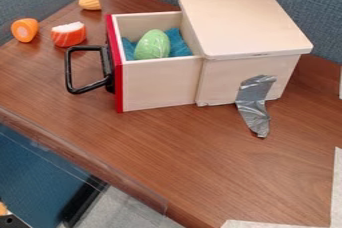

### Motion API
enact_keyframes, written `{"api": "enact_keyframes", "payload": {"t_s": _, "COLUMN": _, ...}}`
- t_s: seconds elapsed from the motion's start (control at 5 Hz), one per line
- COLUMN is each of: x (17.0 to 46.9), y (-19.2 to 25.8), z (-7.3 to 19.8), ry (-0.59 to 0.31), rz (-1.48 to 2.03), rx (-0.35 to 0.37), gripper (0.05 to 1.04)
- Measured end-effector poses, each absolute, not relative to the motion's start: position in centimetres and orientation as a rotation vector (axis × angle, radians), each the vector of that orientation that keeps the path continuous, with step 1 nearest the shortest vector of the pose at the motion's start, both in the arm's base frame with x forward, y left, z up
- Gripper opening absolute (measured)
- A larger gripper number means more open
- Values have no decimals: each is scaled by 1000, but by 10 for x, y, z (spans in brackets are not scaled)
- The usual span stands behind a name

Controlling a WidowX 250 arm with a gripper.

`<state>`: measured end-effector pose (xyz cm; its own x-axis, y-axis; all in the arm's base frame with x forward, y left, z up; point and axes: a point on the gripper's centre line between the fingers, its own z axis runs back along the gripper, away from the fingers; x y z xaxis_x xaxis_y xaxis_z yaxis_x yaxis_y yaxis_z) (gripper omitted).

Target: Close the drawer

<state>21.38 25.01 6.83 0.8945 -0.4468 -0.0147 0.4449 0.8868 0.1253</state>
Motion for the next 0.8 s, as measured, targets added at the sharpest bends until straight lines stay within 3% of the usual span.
{"api": "enact_keyframes", "payload": {"t_s": 0.4, "x": 214, "y": 232, "z": 52, "ry": -8, "rz": -531, "rx": 58, "gripper": 1001}}
{"api": "enact_keyframes", "payload": {"t_s": 0.8, "x": 213, "y": 207, "z": 56, "ry": -19, "rz": -607, "rx": 66, "gripper": 1001}}
